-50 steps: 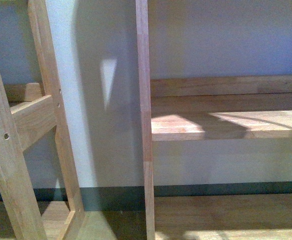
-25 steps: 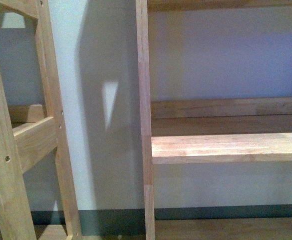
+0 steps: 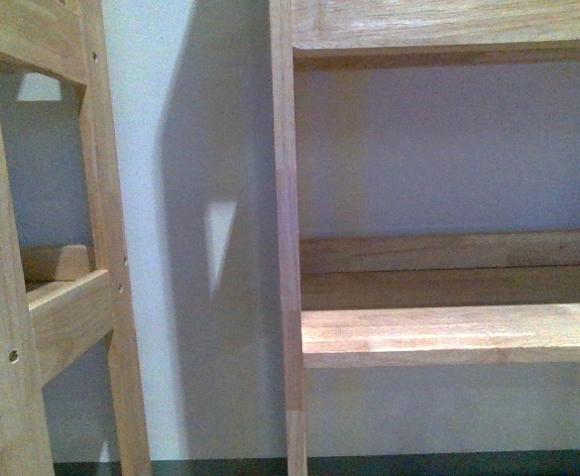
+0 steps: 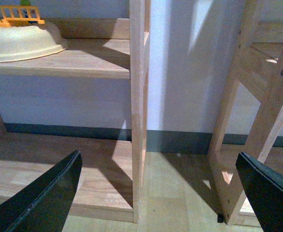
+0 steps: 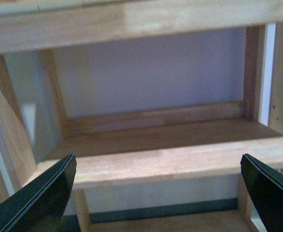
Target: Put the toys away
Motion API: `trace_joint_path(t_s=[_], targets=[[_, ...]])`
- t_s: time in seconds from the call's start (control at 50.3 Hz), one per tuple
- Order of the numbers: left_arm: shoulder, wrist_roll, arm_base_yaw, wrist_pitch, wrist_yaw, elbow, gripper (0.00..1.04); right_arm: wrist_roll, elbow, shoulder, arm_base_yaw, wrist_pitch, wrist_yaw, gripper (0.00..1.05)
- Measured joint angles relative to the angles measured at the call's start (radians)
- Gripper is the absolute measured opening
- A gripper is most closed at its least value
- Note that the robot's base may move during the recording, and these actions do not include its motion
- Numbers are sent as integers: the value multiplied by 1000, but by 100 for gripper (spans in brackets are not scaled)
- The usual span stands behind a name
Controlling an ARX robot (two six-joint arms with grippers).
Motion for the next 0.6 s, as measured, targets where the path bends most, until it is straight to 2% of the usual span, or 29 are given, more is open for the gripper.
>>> trace_joint_path(t_s=[0.06,0.099,0.159,0.199,0.597], targets=[[0,0,0,0,0,0,99,-8,-30,-10,4,-18,-16,103],[0,0,0,0,0,0,99,-24,-18,-10,-14,-121,-85,96],[0,0,0,0,2,0,99,-37,-11,-12,-27,-211,-135,90],[0,0,0,0,-1,0,99,-46,-21,-26,-29,-268,-156,79],[0,0,0,0,0,0,99,-61,-116,-96,-33,-249,-157,21]])
